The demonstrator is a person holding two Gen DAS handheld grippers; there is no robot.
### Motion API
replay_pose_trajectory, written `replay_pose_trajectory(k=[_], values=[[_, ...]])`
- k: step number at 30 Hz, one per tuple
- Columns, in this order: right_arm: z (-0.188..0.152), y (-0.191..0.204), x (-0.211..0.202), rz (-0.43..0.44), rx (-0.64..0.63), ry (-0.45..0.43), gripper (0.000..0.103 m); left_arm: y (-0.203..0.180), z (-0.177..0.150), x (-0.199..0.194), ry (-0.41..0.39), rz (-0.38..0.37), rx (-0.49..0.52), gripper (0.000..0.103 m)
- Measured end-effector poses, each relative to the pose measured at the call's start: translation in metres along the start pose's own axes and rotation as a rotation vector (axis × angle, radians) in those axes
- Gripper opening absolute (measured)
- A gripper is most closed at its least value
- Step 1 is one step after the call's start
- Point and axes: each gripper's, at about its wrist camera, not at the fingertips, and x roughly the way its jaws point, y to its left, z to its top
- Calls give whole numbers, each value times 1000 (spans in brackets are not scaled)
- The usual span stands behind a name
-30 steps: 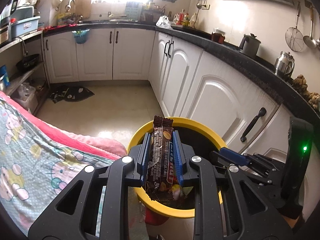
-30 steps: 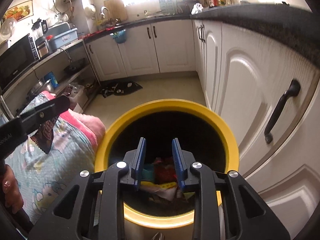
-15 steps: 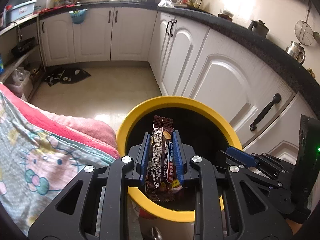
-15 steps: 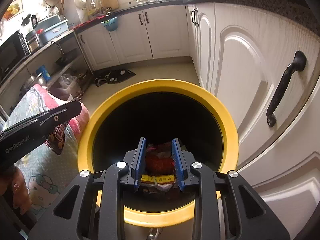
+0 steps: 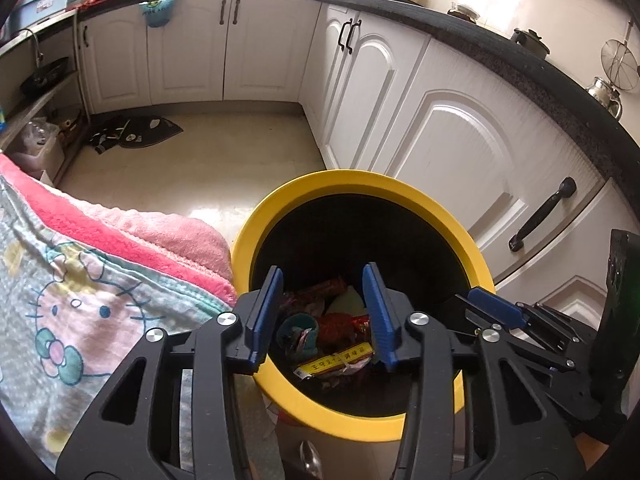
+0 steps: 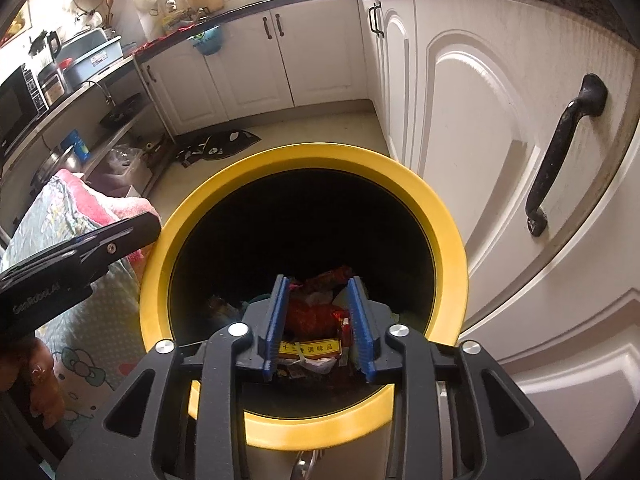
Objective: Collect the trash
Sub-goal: 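Open both tools to drop the snack bag and chocolate bar into the bin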
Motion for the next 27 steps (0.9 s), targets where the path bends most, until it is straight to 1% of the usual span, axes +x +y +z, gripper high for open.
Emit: replay_pose_trajectory(k=[2,4,5,6,7,8,9,11,13,14,16,18,21,24,27], values=[[1,-1,0,2,1,2,33,0,0,-2,1,6,2,40],[1,-2,-2,0,3,-1,37,2,0,-6,4,16,4,46],[1,-1,-3,1,4,-2,38,3,0,-9,2,22,4,50],[2,-1,-4,1,5,-5,41,4,0,-12,-1,28,5,55],[2,-1,-5,0,7,-8,45,5,1,-14,-3,32,4,57],[3,0,-7,1,9,-13,47,7,1,-17,-6,38,3,62],[3,0,-9,2,12,-18,52,8,2,-20,-9,44,1,68],[5,1,-13,2,13,-29,56,12,2,-28,-20,57,-4,73],[7,4,-17,2,6,-40,63,16,2,-36,-29,64,-10,78],[7,5,-19,0,4,-45,64,19,3,-41,-33,69,-15,83],[8,8,-23,1,3,-56,69,22,3,-48,-39,74,-23,85],[9,10,-28,1,0,-65,73,26,2,-55,-44,82,-31,92],[11,13,-35,2,0,-84,74,30,1,-65,-55,100,-36,92],[11,18,-46,8,-3,-104,83,35,-1,-77,-70,121,-44,92],[12,26,-59,17,-11,-140,85,39,-3,-91,-94,141,-47,92]])
